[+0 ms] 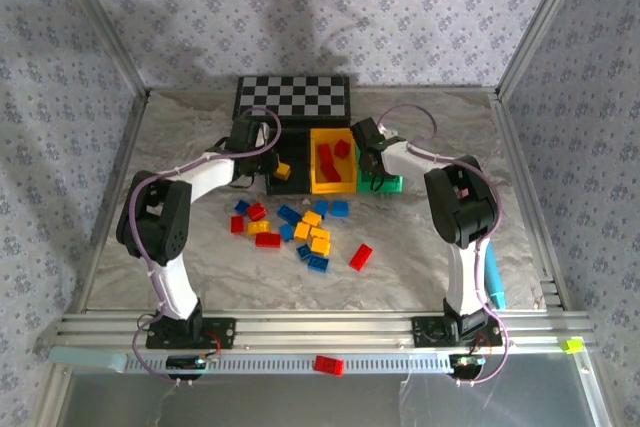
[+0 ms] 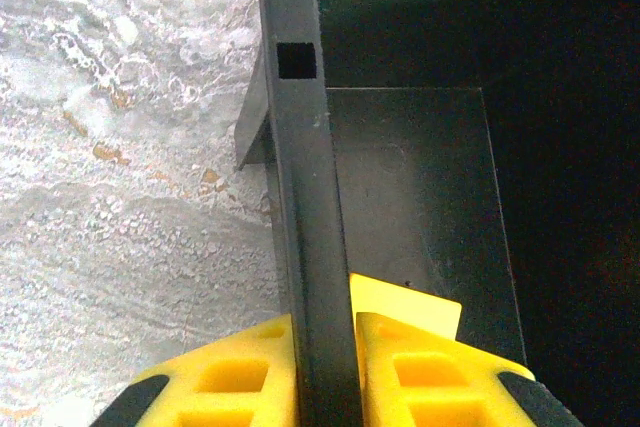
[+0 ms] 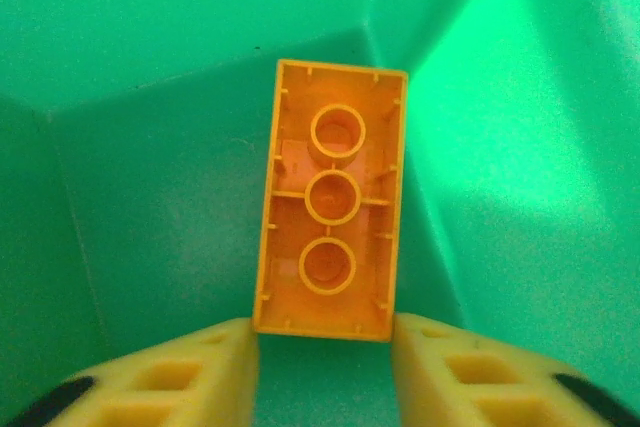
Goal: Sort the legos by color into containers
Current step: Rotate the container at the center of the table, then pick up the lego from the container.
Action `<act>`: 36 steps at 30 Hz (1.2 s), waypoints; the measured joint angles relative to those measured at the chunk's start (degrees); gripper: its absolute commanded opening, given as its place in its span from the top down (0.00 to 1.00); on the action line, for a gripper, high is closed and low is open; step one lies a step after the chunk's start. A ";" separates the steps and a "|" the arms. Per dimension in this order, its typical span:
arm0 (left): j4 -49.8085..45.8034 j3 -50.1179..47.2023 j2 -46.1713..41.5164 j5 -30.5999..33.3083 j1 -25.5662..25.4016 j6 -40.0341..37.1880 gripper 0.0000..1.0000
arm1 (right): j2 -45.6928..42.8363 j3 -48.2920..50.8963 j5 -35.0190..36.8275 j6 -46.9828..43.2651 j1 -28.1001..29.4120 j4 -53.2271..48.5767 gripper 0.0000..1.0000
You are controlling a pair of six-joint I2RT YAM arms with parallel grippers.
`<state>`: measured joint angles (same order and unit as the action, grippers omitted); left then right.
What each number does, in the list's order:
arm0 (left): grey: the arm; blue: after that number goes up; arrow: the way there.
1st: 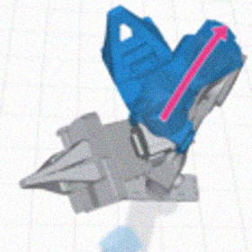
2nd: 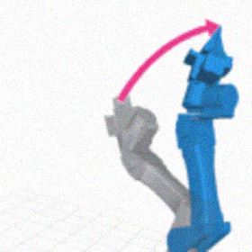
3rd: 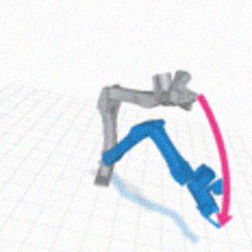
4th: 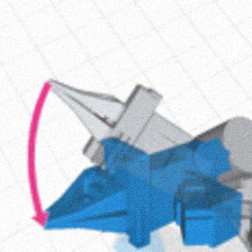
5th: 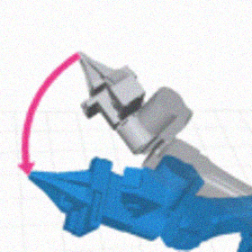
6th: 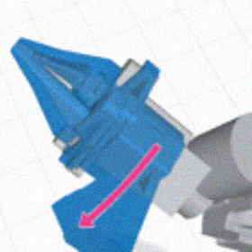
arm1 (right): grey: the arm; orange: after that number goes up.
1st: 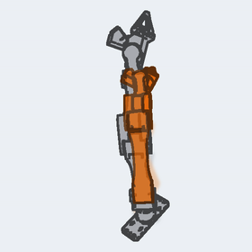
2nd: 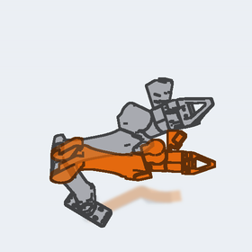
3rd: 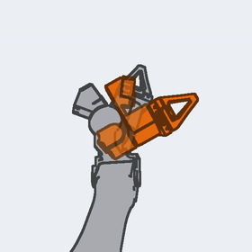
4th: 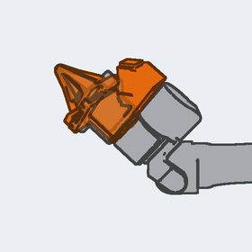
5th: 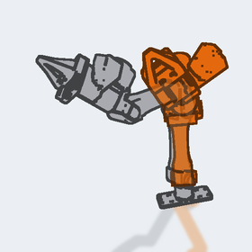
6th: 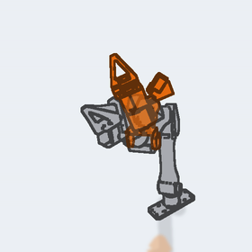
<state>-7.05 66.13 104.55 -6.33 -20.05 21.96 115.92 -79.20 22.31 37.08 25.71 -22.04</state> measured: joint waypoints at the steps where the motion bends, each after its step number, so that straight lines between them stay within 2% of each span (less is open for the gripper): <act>1: -0.26 0.00 -0.11 0.00 0.00 0.17 0.81 | 0.00 0.09 0.04 0.00 -0.09 0.33 0.75; 13: -3.15 -0.85 -1.81 -0.35 -1.29 0.59 0.81 | -2.56 1.60 3.23 -0.07 0.24 1.07 0.76; 15: -3.48 -0.85 -1.90 -0.70 -1.51 0.59 0.81 | -3.21 1.60 3.30 -0.07 0.24 1.18 0.72; 19: -3.54 -0.85 -1.95 -0.92 -1.81 0.59 0.80 | -3.76 1.60 3.43 -0.44 0.24 1.09 0.55; 21: -3.58 -0.85 -2.03 -0.70 -1.79 0.59 0.80 | -3.76 1.60 2.89 -0.81 -0.28 0.90 0.49; 25: -3.13 -0.85 -2.08 -0.59 -1.70 0.57 0.80 | -3.76 1.60 1.97 -2.23 -0.52 0.81 0.45; 31: -2.43 -0.85 -2.12 0.15 -1.70 0.57 0.80 | -3.76 1.75 1.36 -2.60 -0.74 1.29 0.45; 36: -1.36 -0.83 -2.14 1.01 -1.70 0.57 0.80 | -4.33 3.74 0.85 -2.16 -1.14 5.84 0.45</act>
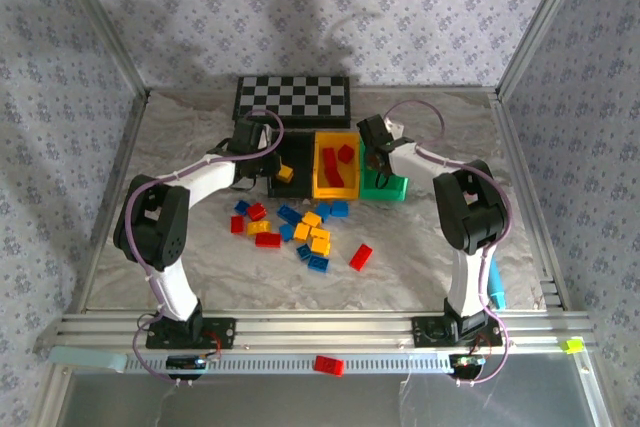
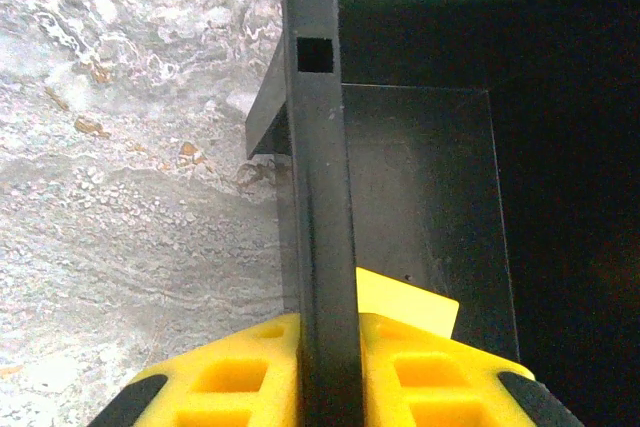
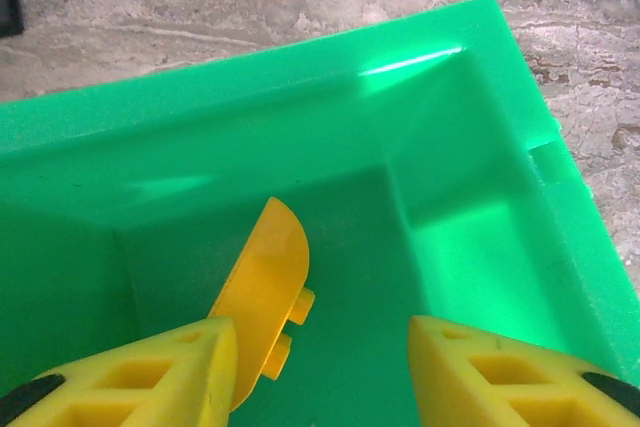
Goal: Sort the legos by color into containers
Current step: Pick up the lego from the container.
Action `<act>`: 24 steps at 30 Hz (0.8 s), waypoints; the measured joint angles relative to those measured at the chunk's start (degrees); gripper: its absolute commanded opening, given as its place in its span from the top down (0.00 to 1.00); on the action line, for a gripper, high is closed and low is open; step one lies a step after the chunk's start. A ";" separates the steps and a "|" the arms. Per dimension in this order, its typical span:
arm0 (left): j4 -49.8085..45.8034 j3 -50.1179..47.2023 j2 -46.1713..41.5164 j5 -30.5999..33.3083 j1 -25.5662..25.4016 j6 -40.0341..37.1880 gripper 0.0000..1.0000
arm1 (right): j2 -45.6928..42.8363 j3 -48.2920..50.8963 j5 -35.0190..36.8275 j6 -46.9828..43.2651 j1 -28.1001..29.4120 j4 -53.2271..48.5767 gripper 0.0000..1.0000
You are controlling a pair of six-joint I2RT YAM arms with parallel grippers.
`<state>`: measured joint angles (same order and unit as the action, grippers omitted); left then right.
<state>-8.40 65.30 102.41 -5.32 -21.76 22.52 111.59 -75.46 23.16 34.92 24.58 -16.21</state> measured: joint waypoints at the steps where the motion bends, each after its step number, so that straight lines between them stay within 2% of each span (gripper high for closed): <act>1: 0.26 0.00 0.02 0.13 0.00 0.00 0.81 | -0.20 0.55 -0.02 0.17 -0.02 1.03 0.45; 5: 1.22 0.00 0.00 0.92 0.00 -0.17 0.82 | -0.96 3.06 -0.22 2.75 -0.24 6.47 0.47; 7: 0.63 -0.02 0.02 1.07 0.00 -0.04 0.83 | -1.44 3.65 -2.67 8.24 -0.57 11.06 0.51; 9: -0.15 -0.28 -0.04 0.48 -0.37 0.31 0.84 | -0.57 3.74 -5.29 14.73 -0.83 15.17 0.62; 13: -0.42 -0.28 -0.17 0.52 -0.42 0.92 0.84 | 0.42 3.32 -6.49 21.38 -0.63 16.76 0.60; 24: -0.83 -0.87 -0.74 0.39 -0.52 1.16 0.84 | -0.07 4.22 -5.62 27.36 -0.55 14.01 0.58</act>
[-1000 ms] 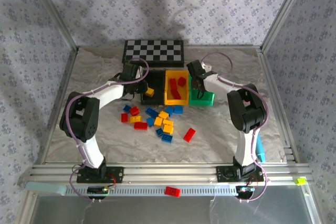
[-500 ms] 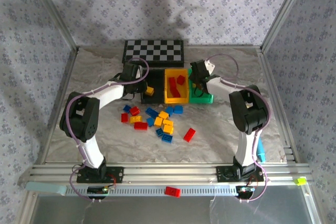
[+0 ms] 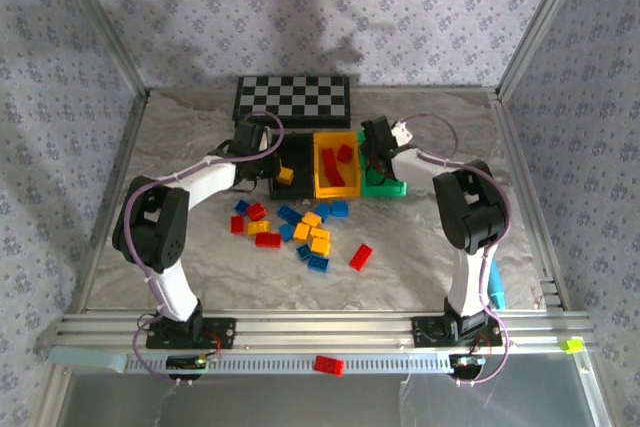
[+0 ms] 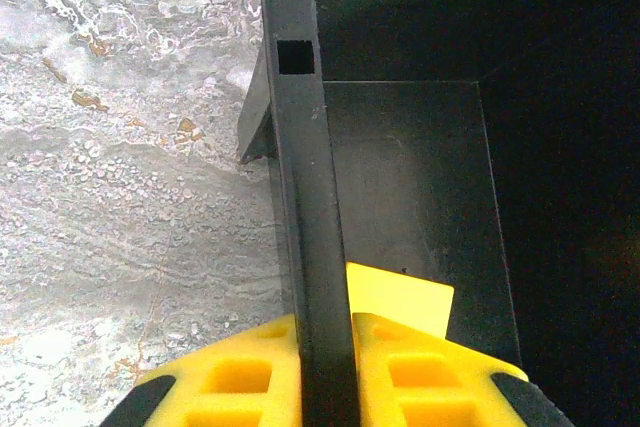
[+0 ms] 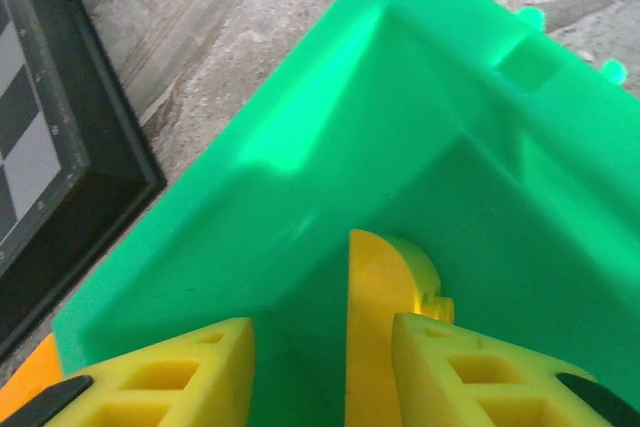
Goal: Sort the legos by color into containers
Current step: Pick up the lego from the container.
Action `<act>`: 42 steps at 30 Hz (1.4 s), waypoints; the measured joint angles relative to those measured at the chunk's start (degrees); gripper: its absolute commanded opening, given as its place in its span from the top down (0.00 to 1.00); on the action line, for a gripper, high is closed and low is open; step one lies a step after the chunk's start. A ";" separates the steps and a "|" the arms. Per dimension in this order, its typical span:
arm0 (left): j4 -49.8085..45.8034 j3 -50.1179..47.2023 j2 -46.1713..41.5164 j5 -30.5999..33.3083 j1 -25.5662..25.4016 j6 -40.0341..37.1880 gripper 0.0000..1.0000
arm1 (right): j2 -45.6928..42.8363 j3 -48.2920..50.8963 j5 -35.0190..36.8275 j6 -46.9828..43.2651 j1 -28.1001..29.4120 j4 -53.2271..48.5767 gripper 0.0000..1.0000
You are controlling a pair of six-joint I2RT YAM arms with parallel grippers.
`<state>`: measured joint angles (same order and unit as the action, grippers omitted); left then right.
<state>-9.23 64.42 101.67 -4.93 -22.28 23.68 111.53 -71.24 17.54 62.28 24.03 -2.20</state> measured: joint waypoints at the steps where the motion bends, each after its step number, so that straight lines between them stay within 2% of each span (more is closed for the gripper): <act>1: 0.04 -0.04 -0.07 -0.02 -0.02 0.00 0.84 | 0.00 0.20 0.02 0.20 -0.20 -0.74 0.58; 13: -0.48 -1.31 -1.33 -0.13 -0.50 0.46 0.83 | -0.85 2.82 -1.97 2.71 -0.81 -1.22 0.52; 19: -0.90 -1.81 -1.88 0.66 -0.52 1.14 0.83 | 2.38 -2.21 -2.84 2.93 -0.90 -2.75 0.50; 22: -1.14 -1.84 -2.01 0.98 -0.52 1.31 0.84 | 3.52 -3.30 -2.84 3.63 -0.98 -2.80 0.52; 27: -1.31 -2.47 -2.64 1.38 -0.57 1.49 0.83 | 5.14 -4.31 -3.98 4.13 -1.29 -3.28 0.65; 34: -1.44 -2.75 -2.99 1.57 -0.66 1.49 0.84 | 6.25 -4.24 -5.18 2.82 -1.31 -4.52 0.67; 42: -1.49 -2.78 -2.99 1.81 -0.68 1.51 0.83 | 5.07 -3.10 -6.01 0.83 -1.55 -4.59 0.77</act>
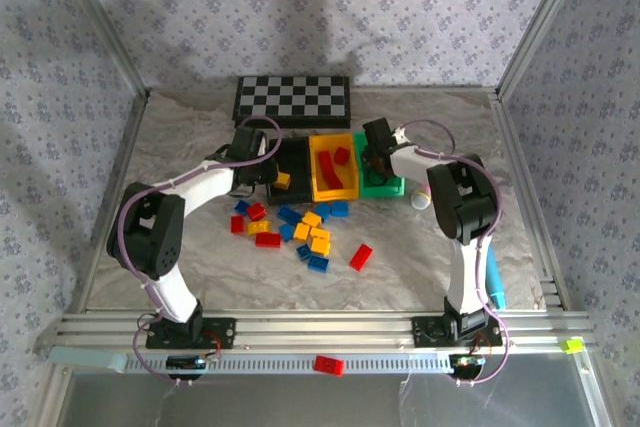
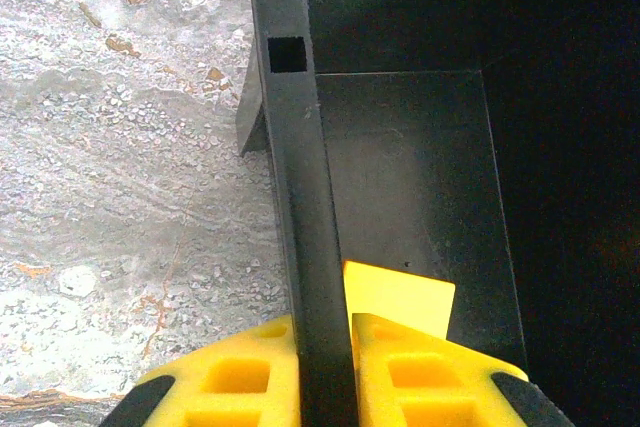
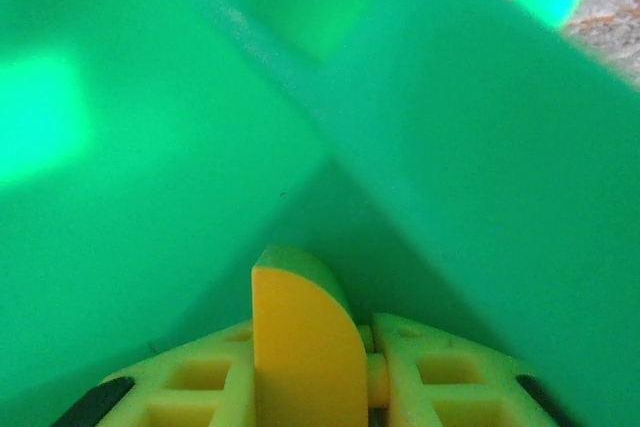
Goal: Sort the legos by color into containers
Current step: Pick up the lego from the container.
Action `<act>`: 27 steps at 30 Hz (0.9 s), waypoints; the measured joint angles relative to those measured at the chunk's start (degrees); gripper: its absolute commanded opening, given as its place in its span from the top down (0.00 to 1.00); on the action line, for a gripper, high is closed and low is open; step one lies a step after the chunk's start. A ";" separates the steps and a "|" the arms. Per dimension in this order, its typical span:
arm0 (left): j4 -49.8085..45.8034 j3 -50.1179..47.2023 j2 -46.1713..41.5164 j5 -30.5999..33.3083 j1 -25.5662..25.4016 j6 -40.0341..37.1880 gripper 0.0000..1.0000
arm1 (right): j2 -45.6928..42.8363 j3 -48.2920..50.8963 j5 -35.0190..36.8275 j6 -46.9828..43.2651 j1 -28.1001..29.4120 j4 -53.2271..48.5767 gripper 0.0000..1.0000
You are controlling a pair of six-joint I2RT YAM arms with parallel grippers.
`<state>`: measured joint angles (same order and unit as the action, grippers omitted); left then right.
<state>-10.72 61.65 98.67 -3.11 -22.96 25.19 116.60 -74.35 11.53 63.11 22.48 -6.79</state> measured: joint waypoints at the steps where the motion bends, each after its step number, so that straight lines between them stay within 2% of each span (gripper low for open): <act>1: 0.00 0.00 0.00 -0.02 0.00 -0.02 0.83 | -0.28 0.07 0.00 -0.42 0.00 -0.50 0.77; 14: -0.02 0.00 -0.02 -1.44 -1.46 -0.04 0.82 | -9.86 1.16 -1.09 -7.50 0.48 -10.34 0.78; 22: -0.02 0.00 -1.18 -2.40 -2.32 -0.13 0.72 | -17.00 0.61 -2.71 -11.41 1.51 -12.46 0.77; 27: -0.04 0.02 -3.78 -2.16 -2.58 -0.24 0.58 | -19.65 -3.32 -4.42 -15.89 4.48 -14.75 0.76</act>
<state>-10.76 61.67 94.89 -5.28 -25.54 24.95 96.95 -77.67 7.11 47.22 26.96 -21.54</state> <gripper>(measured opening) 0.379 0.265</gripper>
